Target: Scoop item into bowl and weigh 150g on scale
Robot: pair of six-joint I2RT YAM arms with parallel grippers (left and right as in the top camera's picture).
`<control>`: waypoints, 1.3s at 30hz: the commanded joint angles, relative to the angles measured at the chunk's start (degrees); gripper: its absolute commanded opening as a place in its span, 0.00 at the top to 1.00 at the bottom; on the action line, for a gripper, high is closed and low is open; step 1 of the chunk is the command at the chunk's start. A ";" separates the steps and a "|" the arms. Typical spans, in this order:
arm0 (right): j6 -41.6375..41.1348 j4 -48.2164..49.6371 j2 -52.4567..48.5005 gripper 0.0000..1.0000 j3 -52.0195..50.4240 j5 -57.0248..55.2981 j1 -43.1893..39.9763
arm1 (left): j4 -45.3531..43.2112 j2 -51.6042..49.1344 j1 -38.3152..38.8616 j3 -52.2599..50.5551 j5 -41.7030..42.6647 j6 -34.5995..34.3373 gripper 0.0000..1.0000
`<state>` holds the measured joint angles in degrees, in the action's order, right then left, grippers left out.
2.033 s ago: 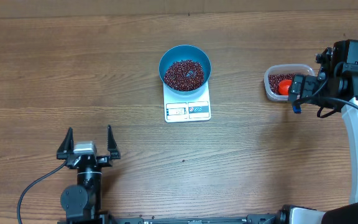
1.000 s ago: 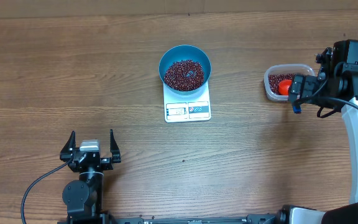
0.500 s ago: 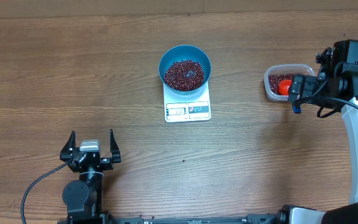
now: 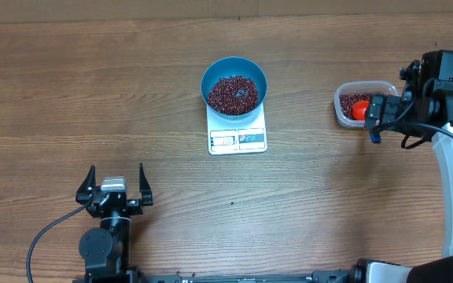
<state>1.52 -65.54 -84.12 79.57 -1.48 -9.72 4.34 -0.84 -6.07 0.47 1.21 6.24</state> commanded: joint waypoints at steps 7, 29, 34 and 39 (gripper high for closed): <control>0.28 0.74 0.55 0.00 1.66 -0.61 -0.22 | 0.13 0.63 -0.39 -0.22 -0.50 1.07 0.01; 0.20 16.37 11.23 0.00 -2.14 8.72 -0.20 | 0.13 0.63 -0.39 -0.22 -0.50 1.07 0.00; 0.02 24.90 17.09 0.00 -8.46 12.07 -0.15 | 0.13 0.63 -0.39 -0.22 -0.50 1.07 0.01; -1.84 37.20 25.31 0.00 -18.95 14.49 -0.15 | 0.13 0.63 -0.39 -0.22 -0.50 1.07 0.01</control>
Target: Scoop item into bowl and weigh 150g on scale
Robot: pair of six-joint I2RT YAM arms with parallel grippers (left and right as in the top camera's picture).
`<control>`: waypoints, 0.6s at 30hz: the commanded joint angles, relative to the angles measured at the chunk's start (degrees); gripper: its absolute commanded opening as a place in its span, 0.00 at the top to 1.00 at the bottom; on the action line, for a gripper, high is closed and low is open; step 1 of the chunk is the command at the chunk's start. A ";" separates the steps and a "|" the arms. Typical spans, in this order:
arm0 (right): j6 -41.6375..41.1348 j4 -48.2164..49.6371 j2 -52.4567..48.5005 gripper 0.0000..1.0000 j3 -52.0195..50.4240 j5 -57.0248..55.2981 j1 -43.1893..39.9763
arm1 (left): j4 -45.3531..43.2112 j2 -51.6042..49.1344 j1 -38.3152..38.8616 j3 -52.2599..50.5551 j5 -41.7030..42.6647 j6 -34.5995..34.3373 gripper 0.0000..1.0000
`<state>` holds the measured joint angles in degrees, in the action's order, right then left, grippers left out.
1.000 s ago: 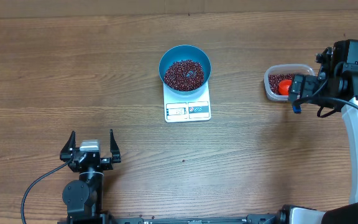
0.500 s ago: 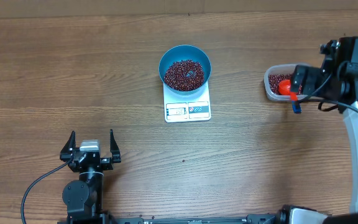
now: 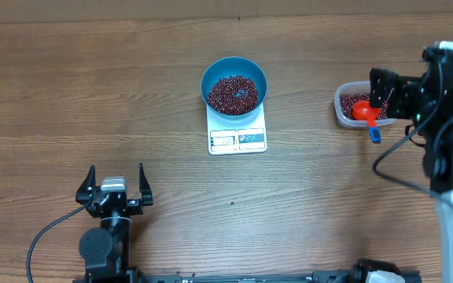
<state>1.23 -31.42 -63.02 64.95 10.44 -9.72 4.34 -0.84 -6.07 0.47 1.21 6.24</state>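
Observation:
A blue bowl (image 3: 234, 85) filled with dark red beans stands on the white scale (image 3: 237, 138) at mid-table. At the right, a clear container (image 3: 344, 101) holds more beans. The orange scoop (image 3: 362, 110) lies in it, its blue-tipped handle sticking out over the near rim. My right gripper (image 3: 381, 96) hovers at the container's right edge, just above the scoop handle; its fingers look open and hold nothing. My left gripper (image 3: 116, 182) rests open near the front left, far from the bowl.
The wooden table (image 3: 93, 94) carries only the scale, the bowl and the container. My right arm (image 3: 447, 134) and its cable fill the right edge. The left arm's base (image 3: 104, 248) sits at the front edge.
My right gripper was down over the scoop's handle; now it is higher and further back, and the handle shows free. The scoop, bowl and left arm have not moved.

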 commanded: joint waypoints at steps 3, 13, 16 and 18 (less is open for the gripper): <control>-4.55 13.42 11.56 0.00 -13.57 2.60 -0.15 | 0.13 0.63 -0.39 -0.22 -0.50 1.07 0.00; -4.68 28.22 29.14 0.00 -32.50 2.75 -0.09 | 0.13 0.63 -0.39 -0.22 -0.50 1.07 0.01; -4.68 31.87 33.59 0.00 -37.29 2.75 0.00 | 0.13 0.63 -0.39 -0.22 -0.50 1.07 0.01; -4.66 33.94 36.09 0.00 -40.13 2.73 0.24 | 0.13 0.63 -0.39 -0.22 -0.50 1.07 0.01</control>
<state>-3.01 0.45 -30.48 28.58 13.06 -9.72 4.34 -0.84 -6.07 0.47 1.19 6.24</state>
